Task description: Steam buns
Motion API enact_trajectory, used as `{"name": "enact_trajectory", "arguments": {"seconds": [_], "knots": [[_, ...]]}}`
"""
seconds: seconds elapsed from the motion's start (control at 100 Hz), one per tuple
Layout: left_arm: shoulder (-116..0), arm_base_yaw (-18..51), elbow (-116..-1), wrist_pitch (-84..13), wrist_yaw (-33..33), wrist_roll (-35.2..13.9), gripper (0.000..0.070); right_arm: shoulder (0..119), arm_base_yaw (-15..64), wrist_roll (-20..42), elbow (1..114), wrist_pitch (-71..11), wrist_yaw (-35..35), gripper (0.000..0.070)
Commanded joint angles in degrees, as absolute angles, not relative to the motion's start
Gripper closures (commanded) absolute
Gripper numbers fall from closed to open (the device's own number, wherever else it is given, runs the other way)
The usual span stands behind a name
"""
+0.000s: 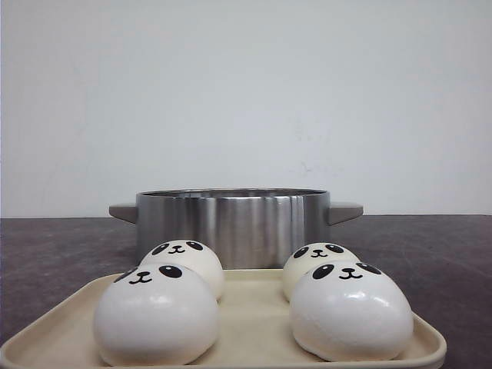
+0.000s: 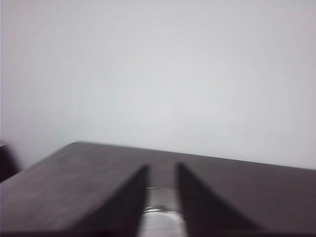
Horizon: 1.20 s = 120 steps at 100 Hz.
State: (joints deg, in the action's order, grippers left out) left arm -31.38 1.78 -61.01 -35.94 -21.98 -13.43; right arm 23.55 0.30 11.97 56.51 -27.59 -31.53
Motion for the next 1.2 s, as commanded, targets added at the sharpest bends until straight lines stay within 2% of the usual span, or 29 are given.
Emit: {"name": "enact_trajectory", "arguments": {"seconds": [0.0, 0.04, 0.08, 0.16, 0.27, 0.3, 0.36, 0.55, 0.68, 0.8, 0.9, 0.97, 1.04, 1.19], "knots": [[-31.3, 1.9, -62.3, -36.2, -23.7, -13.1, 0.0000, 23.8, 0.3, 12.0, 57.1, -26.6, -34.5, 0.0182], [-31.3, 1.9, -62.3, -36.8, -24.4, -13.1, 0.0000, 23.8, 0.3, 12.3, 57.1, -26.3, -35.6, 0.0084], [-31.3, 2.1, -62.3, -37.4, -25.3, -13.2, 0.0000, 23.8, 0.3, 13.0, 57.1, -25.9, -36.9, 0.0047], [-31.1, 3.1, -62.3, -39.0, -27.9, -13.2, 0.0000, 24.0, 0.3, 13.3, 57.1, -24.4, -39.5, 0.0045], [-31.0, 5.2, -62.3, -41.4, -29.1, -13.1, 0.0001, 25.1, 0.3, 14.7, 57.1, -22.2, -39.4, 0.0049], [-31.0, 5.8, -62.3, -42.2, -28.9, -13.1, 0.0028, 25.9, 0.3, 15.1, 57.1, -22.2, -39.0, 0.0051], [-31.2, 6.5, -62.2, -43.0, -28.8, -13.1, 0.0080, 27.7, 0.3, 16.3, 57.1, -23.0, -38.5, 0.0052], [-32.4, 8.2, -62.2, -43.4, -26.7, -11.2, 0.0074, 36.1, 3.4, 16.2, 57.1, -29.0, -33.9, 0.0052], [-33.6, 10.5, -62.2, -43.4, -26.5, -11.1, 0.0074, 41.4, 11.9, 15.8, 57.2, -31.7, -26.4, 0.0052], [-34.4, 12.5, -62.2, -43.6, -25.0, -10.2, 0.0074, 46.3, 25.4, 16.2, 58.0, -35.5, -12.3, 0.0051], [-34.6, 14.1, -62.2, -44.6, -21.4, -7.9, 0.0074, 51.6, 38.0, 21.1, 59.6, -40.8, 2.3, 0.0050], [-34.6, 15.3, -62.2, -45.2, -19.4, -6.7, 0.0074, 56.1, 44.9, 26.2, 60.7, -43.1, 8.7, 0.0037], [-34.6, 16.3, -62.2, -45.4, -18.8, -6.5, 0.0074, 61.0, 48.5, 31.4, 61.9, -44.2, 9.3, 0.0037], [-34.6, 17.9, -62.2, -45.3, -18.8, -6.5, 0.0074, 72.7, 49.4, 38.0, 66.2, -45.6, 1.1, 0.0038]]}}
